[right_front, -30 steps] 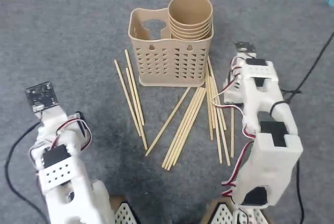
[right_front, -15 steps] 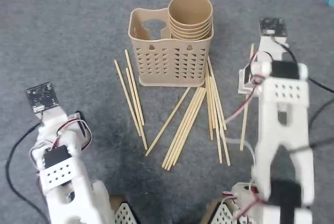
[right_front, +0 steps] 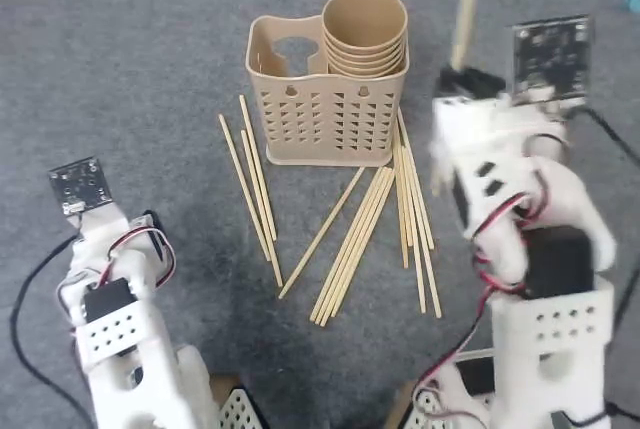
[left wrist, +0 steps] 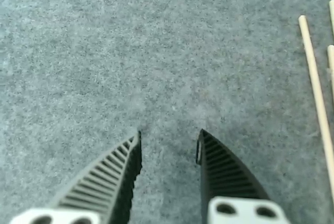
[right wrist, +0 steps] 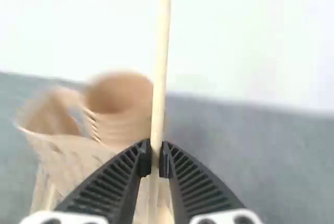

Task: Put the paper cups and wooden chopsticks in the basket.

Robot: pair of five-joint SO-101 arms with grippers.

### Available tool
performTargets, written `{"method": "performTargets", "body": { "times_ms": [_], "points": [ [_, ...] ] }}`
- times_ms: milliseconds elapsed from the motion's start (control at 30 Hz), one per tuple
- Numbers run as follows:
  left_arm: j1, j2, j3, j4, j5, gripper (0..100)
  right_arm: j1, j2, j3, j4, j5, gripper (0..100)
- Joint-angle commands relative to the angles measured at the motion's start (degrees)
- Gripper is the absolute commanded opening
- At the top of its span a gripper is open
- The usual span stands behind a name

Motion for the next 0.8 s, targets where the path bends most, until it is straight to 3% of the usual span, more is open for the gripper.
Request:
{"method": "performTargets", "body": {
  "times_ms": [0,200,300,567,767],
  "points": [
    [0.53,-0.97,-0.40,-1.32,-0.26,17,-4.18,-1.36,-0.18,-12.97,0.35,0.9],
    [0.53,-0.97,-0.31,-1.32,-0.26,17,-11.30,5.93,-0.53,-27.38,14.07,0.9],
    [0.53,-0.97,-0.31,-1.32,-0.26,17,-12.62,11.03,-0.53,-34.24,16.53,0.9],
    [0.53,-1.05,-0.22,-2.20,-0.18,17,-13.76,23.78,-1.58,-56.48,13.80,0.9],
    [0.53,-1.05,-0.13,-2.81,-0.18,17,-13.58,28.35,-12.57,-52.26,0.00,0.8]
  ]
}}
